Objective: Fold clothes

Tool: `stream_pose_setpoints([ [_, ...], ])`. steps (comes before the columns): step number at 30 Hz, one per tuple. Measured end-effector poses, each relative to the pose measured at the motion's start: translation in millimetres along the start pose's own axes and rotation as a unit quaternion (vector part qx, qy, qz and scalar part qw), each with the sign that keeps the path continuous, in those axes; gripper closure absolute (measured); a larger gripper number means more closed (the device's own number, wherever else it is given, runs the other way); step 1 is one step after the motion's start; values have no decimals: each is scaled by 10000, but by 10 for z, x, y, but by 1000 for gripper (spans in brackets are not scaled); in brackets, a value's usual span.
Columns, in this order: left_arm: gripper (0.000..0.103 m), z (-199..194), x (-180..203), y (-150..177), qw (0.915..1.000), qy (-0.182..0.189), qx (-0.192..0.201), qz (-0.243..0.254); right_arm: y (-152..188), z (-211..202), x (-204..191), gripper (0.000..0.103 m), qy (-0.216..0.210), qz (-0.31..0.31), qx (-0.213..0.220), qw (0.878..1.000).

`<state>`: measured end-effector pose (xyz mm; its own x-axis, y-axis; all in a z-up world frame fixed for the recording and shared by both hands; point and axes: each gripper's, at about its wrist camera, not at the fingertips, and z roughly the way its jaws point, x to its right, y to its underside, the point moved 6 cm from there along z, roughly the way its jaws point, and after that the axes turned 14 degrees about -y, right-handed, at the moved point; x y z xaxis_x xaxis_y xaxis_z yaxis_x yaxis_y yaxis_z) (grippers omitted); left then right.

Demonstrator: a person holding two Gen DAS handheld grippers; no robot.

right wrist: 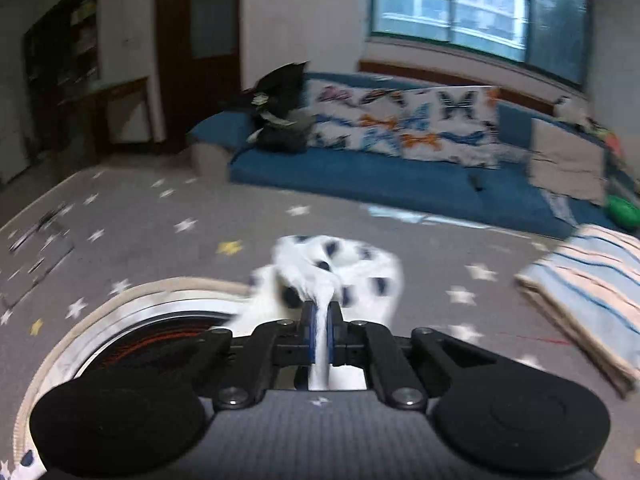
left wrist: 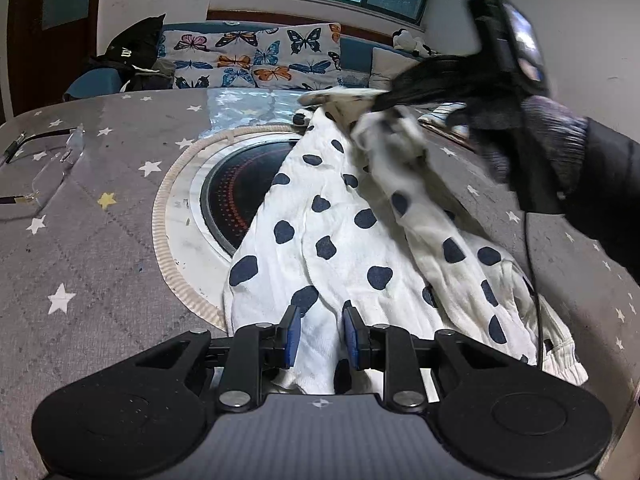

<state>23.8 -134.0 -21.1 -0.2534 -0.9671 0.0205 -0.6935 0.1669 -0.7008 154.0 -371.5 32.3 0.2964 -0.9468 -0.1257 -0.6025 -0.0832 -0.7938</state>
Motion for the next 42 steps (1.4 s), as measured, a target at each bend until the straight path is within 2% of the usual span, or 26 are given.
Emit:
stream_pose_setpoints([
  [6,77,-3,9,15,10000,-55,35,46,219,-503,602,99,574,643,174,9961],
  [14,77,-16,39,27,9998,-145,64,127,891,-993,1288,97,1089,1731,67,9788],
  [15,77,-17,41,29,9998,-157,67,140,976,-1034,1349,92,1077,1893,49,9760],
  [18,77,-18,46,33,9996,-186,63,183,1180,-1129,1388,82,985,1850,-151,9777],
  [21,76,-17,55,31,9995,-218,43,214,1247,-1229,1319,75,1020,1499,-253,9831],
  [24,72,-17,81,26,9994,-229,30,264,1184,-1328,1191,61,1014,1147,-265,9879],
  [26,69,-19,102,30,9992,-249,37,312,1102,-1333,1102,57,953,922,-281,9908],
  [28,68,-23,113,33,9992,-253,37,317,1038,-1224,1043,45,906,737,-369,9925],
  [31,68,-26,116,35,9992,-258,31,310,944,-1049,959,44,836,463,-508,9941],
  [34,67,-32,114,36,9992,-255,28,314,864,-862,903,38,778,246,-664,9945],
  [37,67,-37,108,38,9993,-242,23,296,836,-607,950,38,764,98,-965,9924],
  [40,67,-36,105,42,9993,-217,17,289,776,-530,1075,37,1008,-3,-994,9899],
  [42,67,-33,100,43,9994,-194,10,283,688,-614,1253,37,1395,96,-823,9868],
])
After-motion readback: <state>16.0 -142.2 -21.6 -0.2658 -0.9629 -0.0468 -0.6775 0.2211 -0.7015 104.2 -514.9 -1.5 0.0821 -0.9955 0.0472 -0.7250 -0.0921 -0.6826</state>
